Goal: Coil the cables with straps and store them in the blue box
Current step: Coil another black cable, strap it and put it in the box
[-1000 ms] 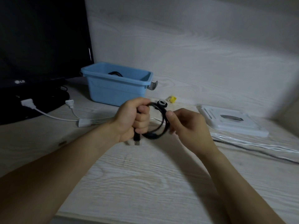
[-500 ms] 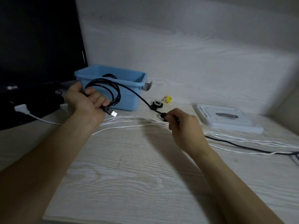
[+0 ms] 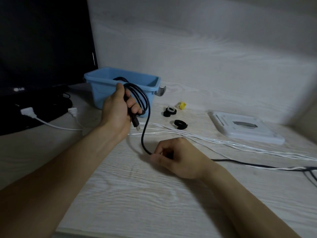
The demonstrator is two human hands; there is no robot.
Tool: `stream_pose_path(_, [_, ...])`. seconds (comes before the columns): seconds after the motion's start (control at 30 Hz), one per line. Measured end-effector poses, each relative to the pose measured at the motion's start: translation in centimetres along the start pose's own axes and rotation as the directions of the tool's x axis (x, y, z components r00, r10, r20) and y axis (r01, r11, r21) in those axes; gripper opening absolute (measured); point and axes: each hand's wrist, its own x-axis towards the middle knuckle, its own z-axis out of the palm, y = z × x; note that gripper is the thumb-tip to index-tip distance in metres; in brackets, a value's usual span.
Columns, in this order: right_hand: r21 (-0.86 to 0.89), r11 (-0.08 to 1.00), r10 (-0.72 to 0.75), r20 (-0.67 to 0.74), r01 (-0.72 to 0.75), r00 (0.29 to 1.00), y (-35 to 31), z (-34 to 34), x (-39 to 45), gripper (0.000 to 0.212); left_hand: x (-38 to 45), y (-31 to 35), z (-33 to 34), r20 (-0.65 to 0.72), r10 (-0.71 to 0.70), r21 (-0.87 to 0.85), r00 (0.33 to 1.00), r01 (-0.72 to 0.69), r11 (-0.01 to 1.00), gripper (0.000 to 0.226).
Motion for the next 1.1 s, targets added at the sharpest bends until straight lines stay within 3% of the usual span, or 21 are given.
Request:
stream_pose_path(0.13, [0.071, 0.997, 0.036, 0.067, -0.04, 0.997, -0.3, 0.0, -0.2, 0.025, -0.3, 0.2, -0.3, -0.024, -0.053, 0.019, 0.998, 0.053, 0.998, 0.046])
stream_pose_path(0.27, [0.045, 0.996, 0.077, -0.004, -0.076, 0.997, -0.2, 0.0, -0.1, 0.008, -0.4, 0.5, -0.4, 0.039, -0.15, 0.079, 0.988, 0.147, 0.986, 0.046])
stream_pose_path(0.33, [0.074, 0.983, 0.172, -0.073, -0.167, 0.982, -0.2, -0.2, 0.0, 0.027, -0.5, 0.4, -0.3, 0.048, -0.159, 0.162, 0.986, 0.15, 0.975, 0.046])
stream_pose_path(0.43, [0.348, 0.923, 0.243, -0.191, -0.165, 0.951, -0.4, -0.2, 0.2, 0.06, -0.8, 0.2, 0.0, 0.126, -0.196, 0.276, 0.973, 0.155, 0.949, 0.046])
stream_pose_path(0.5, [0.535, 0.838, 0.283, -0.259, -0.107, 0.923, -0.5, -0.3, 0.3, 0.061, -1.3, -0.1, 0.3, 0.165, -0.226, 0.346, 0.96, 0.158, 0.925, 0.047])
stream_pose_path(0.6, [0.677, 0.731, 0.357, -0.274, -0.085, 0.893, -1.0, -0.7, 0.4, 0.032, -1.6, -0.2, 0.5, 0.141, -0.191, 0.405, 0.971, 0.119, 0.907, 0.047])
stream_pose_path(0.67, [0.759, 0.647, 0.404, -0.257, -0.075, 0.878, -1.2, -1.2, 0.4, 0.037, -1.5, -0.3, 0.6, 0.094, -0.124, 0.453, 0.988, 0.069, 0.889, 0.045])
stream_pose_path(0.7, [0.83, 0.554, 0.413, -0.21, -0.061, 0.886, -1.2, -1.5, 0.4, 0.045, -1.4, -0.4, 0.5, 0.071, -0.079, 0.488, 0.994, 0.034, 0.872, 0.045])
stream_pose_path(0.77, [0.93, 0.362, 0.327, -0.059, -0.068, 0.943, -1.6, -1.9, 0.3, 0.054, -1.2, -0.6, 0.2, 0.052, 0.017, 0.56, 0.998, -0.044, 0.828, 0.045])
stream_pose_path(0.83, [0.958, 0.275, 0.183, 0.035, -0.085, 0.983, -1.9, -1.9, 0.2, 0.047, -1.0, -1.0, 0.0, 0.082, 0.107, 0.618, 0.991, -0.135, 0.775, 0.044])
stream_pose_path(0.93, [0.99, 0.142, 0.136, -0.004, -0.015, 0.991, -2.3, -1.6, 0.2, 0.019, -0.9, -1.3, -0.2, 0.145, 0.172, 0.658, 0.974, -0.225, 0.719, 0.045])
stream_pose_path(1.03, [0.991, 0.122, 0.285, -0.093, 0.06, 0.954, -2.3, -2.1, 0.4, 0.014, -1.1, -0.9, 0.0, 0.097, 0.035, 0.593, 0.995, -0.087, 0.801, 0.045])
stream_pose_path(1.1, [0.962, 0.267, 0.42, -0.172, 0.06, 0.891, -1.6, -2.3, 0.5, 0.019, -1.4, -0.2, 0.2, 0.129, -0.188, 0.434, 0.974, 0.115, 0.894, 0.047])
